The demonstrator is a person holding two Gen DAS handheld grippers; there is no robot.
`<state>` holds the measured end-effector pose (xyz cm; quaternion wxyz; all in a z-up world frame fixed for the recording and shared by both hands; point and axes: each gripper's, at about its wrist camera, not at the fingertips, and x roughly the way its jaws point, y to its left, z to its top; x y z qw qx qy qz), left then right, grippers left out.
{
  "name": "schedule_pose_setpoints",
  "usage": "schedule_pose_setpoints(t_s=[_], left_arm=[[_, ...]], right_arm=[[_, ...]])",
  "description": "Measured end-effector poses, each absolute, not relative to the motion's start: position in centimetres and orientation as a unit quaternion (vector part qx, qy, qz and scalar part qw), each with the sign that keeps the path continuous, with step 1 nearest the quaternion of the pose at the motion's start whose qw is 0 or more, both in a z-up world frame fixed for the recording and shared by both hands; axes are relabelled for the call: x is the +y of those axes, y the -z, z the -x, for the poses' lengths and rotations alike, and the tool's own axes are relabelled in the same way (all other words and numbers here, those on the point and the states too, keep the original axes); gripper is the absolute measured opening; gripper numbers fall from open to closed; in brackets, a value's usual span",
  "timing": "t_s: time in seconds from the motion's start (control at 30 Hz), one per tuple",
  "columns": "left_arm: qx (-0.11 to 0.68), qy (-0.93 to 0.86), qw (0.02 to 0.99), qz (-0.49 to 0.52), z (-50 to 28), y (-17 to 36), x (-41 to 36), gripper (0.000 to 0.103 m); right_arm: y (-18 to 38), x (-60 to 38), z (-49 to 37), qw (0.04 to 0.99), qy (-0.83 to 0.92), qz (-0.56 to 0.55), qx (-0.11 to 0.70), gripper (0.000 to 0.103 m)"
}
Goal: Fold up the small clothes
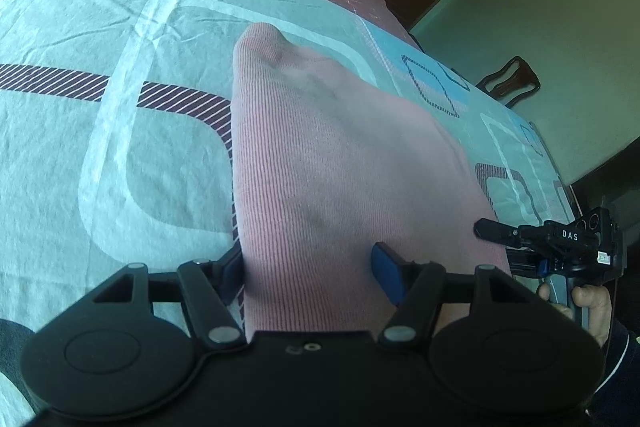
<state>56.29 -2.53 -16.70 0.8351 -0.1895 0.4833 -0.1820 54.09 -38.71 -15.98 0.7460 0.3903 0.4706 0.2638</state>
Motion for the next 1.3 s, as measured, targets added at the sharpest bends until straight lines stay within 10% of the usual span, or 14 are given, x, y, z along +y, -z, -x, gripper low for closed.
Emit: schedule_pose_setpoints(t_s=[0.07, 0.13, 0.27, 1.3], left_arm=[[0.481, 0.177, 0.839, 0.183, -56.4, 16.6, -2.9, 0.056], [0.475, 0.178, 0.846, 0.164, -56.4, 16.2, -3.5, 0.046], [0.454, 0.183, 0.862, 0.132, -55.7, 14.7, -3.8, 0.03], [0.385, 0.157, 0.906, 0.074, -47.4, 7.9, 17.5, 0.029]], right_arm=[[14.9, -37.1, -54.5, 0.763, -0.262, -0.35, 0.476, 0.046], [13.6, -34.9, -54.4, 0.794, -0.254, -0.27, 0.482, 0.022], [10.8, -32.2, -52.5, 0.84, -0.239, -0.177, 0.453, 0.02], [5.6, -4.6, -50.1, 0.862, -0.291, -0.088, 0.405, 0.02]])
